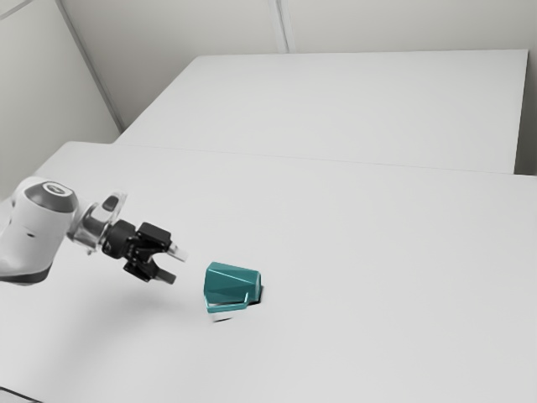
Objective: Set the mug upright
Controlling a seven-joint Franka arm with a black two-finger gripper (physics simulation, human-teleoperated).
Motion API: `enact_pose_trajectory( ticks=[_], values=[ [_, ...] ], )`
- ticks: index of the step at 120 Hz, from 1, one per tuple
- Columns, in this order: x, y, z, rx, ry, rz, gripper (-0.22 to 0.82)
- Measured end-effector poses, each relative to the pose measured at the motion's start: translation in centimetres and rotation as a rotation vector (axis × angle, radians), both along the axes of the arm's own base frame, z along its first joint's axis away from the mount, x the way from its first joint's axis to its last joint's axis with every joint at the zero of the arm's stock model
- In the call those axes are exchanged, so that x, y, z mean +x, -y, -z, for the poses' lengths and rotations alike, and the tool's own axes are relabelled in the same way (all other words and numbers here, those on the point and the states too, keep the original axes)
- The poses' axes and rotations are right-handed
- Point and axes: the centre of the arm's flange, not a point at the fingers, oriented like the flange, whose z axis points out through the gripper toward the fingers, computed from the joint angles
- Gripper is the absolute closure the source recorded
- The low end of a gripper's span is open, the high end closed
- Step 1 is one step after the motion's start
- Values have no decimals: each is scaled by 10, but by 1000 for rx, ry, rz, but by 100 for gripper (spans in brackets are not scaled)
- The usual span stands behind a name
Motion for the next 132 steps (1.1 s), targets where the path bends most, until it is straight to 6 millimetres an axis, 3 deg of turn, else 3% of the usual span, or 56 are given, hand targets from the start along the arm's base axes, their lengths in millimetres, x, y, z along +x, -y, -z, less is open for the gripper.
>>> enact_pose_trajectory(
  ticks=[36,98,132],
  values=[
    [2,21,22,-56,8,24,3],
    [21,25,49,-62,32,-27,7],
    [27,52,54,-84,44,6,10]
  ],
)
